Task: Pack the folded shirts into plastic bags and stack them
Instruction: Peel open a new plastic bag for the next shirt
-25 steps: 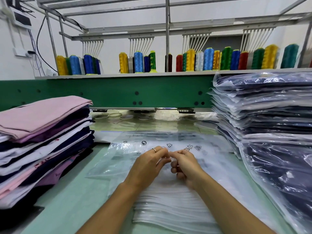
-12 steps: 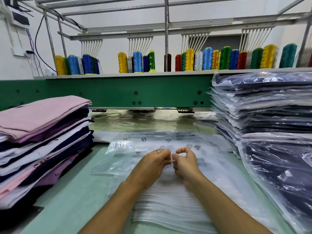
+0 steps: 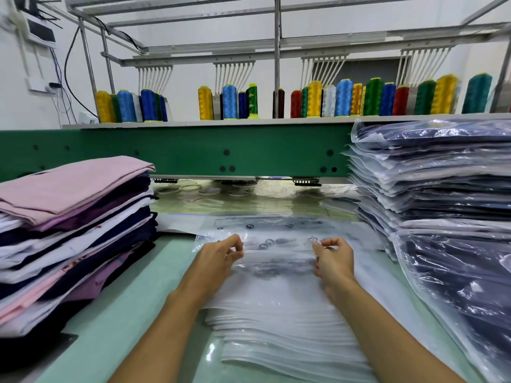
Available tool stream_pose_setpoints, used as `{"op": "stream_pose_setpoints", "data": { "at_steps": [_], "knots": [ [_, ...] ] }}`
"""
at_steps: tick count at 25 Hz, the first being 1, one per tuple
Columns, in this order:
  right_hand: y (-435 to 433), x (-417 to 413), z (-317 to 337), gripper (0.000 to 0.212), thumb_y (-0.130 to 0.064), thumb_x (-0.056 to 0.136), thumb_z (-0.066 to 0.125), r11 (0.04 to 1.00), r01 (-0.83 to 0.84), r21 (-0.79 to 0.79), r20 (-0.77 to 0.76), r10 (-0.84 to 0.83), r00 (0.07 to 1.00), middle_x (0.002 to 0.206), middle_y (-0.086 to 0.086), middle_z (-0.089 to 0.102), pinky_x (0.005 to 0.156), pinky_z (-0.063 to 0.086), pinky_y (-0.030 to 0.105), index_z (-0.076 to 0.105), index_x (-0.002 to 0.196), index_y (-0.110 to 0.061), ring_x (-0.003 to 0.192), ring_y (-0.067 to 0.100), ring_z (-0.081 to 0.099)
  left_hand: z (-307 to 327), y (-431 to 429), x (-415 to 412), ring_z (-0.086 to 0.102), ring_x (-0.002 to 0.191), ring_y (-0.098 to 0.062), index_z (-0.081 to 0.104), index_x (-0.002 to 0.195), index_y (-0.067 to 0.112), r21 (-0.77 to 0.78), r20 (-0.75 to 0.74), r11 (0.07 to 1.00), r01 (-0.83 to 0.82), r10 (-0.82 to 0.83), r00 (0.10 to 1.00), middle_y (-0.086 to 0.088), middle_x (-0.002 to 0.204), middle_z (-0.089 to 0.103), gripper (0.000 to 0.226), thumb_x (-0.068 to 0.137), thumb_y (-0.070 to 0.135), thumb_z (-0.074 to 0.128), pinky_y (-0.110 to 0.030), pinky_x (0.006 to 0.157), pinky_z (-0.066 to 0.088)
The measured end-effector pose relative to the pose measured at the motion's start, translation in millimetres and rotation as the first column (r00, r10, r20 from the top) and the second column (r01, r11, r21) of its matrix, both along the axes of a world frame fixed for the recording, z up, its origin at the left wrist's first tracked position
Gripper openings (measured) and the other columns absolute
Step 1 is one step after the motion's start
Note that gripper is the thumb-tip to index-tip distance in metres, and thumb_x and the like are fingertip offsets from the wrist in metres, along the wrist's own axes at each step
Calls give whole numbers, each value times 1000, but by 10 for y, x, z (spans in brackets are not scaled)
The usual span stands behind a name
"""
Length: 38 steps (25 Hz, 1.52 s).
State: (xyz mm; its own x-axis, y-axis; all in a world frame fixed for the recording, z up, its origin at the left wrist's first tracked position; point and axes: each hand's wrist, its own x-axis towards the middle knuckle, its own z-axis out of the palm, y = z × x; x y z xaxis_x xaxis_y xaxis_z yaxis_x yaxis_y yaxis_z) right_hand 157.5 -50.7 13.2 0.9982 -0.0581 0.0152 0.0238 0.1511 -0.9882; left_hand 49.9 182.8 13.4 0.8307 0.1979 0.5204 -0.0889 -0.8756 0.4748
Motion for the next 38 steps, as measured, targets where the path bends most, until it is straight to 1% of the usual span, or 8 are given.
{"op": "stream_pose_setpoints", "data": {
  "at_steps": [8,17,20,23,28,33,35,38],
  "knots": [
    [-135,142,-12,22,-11,95,64,948,318,16,23,-319,948,86,9,64,73,54,45,50,81,-20,71,29,55,44,206,-109,65,77,-20,55,90,22,36,100,950,-311,307,947,4,84,72,17,97,8,61,-39,61,54],
    [-160,125,-31,20,-7,94,62,942,333,28,22,-334,942,88,9,65,70,55,44,51,84,-21,71,28,56,11,249,-135,63,83,-29,49,86,16,-55,-22,867,-495,495,869,-3,89,70,31,85,-15,45,-42,63,52],
    [-167,138,-63,19,-8,94,61,953,300,32,-4,-300,954,85,7,62,68,52,45,51,84,-21,69,27,53,7,267,-141,61,98,-29,52,93,23,-12,-77,904,-428,426,902,0,97,71,22,94,1,56,-42,74,50],
    [-165,149,-89,19,-7,95,60,976,218,29,-12,-218,976,79,7,56,57,42,36,52,85,-21,59,22,46,26,180,-106,42,135,-23,60,120,32,114,-134,978,-177,191,972,12,127,61,25,96,32,67,-41,109,37],
    [-103,57,-96,11,-7,93,58,971,144,-191,111,-124,986,91,9,63,63,48,38,57,87,-17,71,25,57,10,45,-55,57,91,-8,66,78,31,122,-129,983,-139,155,980,18,85,63,19,83,44,78,-28,72,45],
    [-4,-96,-106,9,-38,92,65,642,203,-739,330,83,941,112,-5,41,88,37,33,64,88,-30,113,19,41,-16,-34,-84,55,64,-10,54,69,21,92,-88,979,-181,189,978,9,71,63,46,85,62,68,-31,60,47],
    [13,-130,-74,26,-60,88,60,488,320,-812,425,119,897,107,-13,48,101,30,36,68,84,-36,114,11,40,2,-55,-81,58,71,-11,60,74,25,84,-76,983,-161,167,983,11,75,64,32,92,51,66,-35,68,52],
    [48,-180,-67,31,-66,88,56,444,405,-799,549,263,794,89,-19,65,107,24,38,67,93,-37,102,3,56,36,-68,-78,62,77,-9,64,85,26,19,-2,993,-115,115,993,12,79,67,16,97,36,64,-39,74,54]
  ]
}}
